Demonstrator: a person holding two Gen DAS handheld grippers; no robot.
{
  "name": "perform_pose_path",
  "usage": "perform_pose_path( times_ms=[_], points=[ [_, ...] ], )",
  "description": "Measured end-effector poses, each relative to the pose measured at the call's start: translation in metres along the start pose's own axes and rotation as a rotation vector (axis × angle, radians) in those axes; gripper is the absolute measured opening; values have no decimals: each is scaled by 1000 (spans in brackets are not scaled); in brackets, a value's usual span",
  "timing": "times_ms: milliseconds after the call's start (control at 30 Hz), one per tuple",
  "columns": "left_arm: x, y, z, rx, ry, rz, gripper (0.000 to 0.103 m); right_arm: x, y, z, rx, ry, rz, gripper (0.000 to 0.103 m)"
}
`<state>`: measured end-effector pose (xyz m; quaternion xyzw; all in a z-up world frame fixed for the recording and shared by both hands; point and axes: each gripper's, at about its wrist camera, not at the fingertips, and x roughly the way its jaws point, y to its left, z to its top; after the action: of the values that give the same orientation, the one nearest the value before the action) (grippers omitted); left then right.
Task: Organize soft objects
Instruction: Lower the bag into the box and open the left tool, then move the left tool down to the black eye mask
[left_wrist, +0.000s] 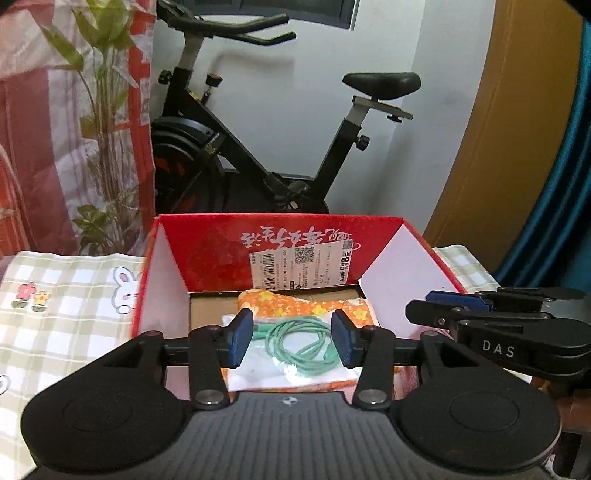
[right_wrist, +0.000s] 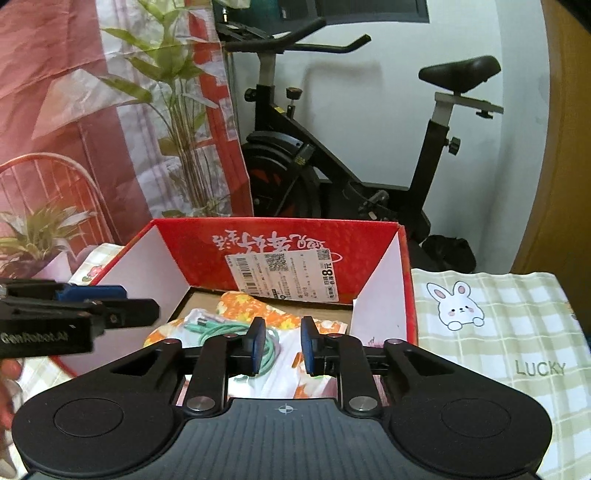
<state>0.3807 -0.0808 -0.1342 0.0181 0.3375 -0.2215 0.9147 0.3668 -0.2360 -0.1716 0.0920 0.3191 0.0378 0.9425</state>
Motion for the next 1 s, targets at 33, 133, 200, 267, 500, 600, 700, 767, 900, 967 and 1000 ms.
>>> perform_pose_path(
  times_ms=[33, 133, 200, 267, 500, 600, 700, 767, 900, 967, 1000],
  points=[
    [-7, 0, -1, -1, -3, 3, 50, -6, 2, -1, -5, -3, 0, 29],
    [-29, 3, -8, -9, -14, 12, 55, -26, 11, -7, -19, -23, -1, 45],
    [-43, 6, -14, -17, -18, 18, 64, -41, 17, -13, -30, -37, -6, 57],
    [-60, 9, -23, -30, -28, 24, 77, -56, 23, -20, -35, -48, -7, 73],
    [-99, 19, -72, -76, -15, 39, 98, -96, 37, -59, 9, -78, -14, 103],
    [-110, 25, -97, -114, 4, 37, 98, -104, 43, -82, 18, -58, -20, 103],
    [-117, 28, -118, -138, 26, 43, 98, -110, 49, -109, 34, -37, -14, 103],
    [-121, 27, -134, -151, 41, 40, 98, -114, 53, -128, 42, -21, -10, 103],
    [-126, 23, -164, -169, 48, 39, 97, -120, 58, -163, 70, 18, -1, 103],
    [-126, 20, -176, -180, 60, 41, 96, -123, 56, -178, 100, 43, 5, 103],
    [-125, 18, -182, -184, 67, 38, 95, -124, 56, -185, 111, 56, 5, 103]
  ],
)
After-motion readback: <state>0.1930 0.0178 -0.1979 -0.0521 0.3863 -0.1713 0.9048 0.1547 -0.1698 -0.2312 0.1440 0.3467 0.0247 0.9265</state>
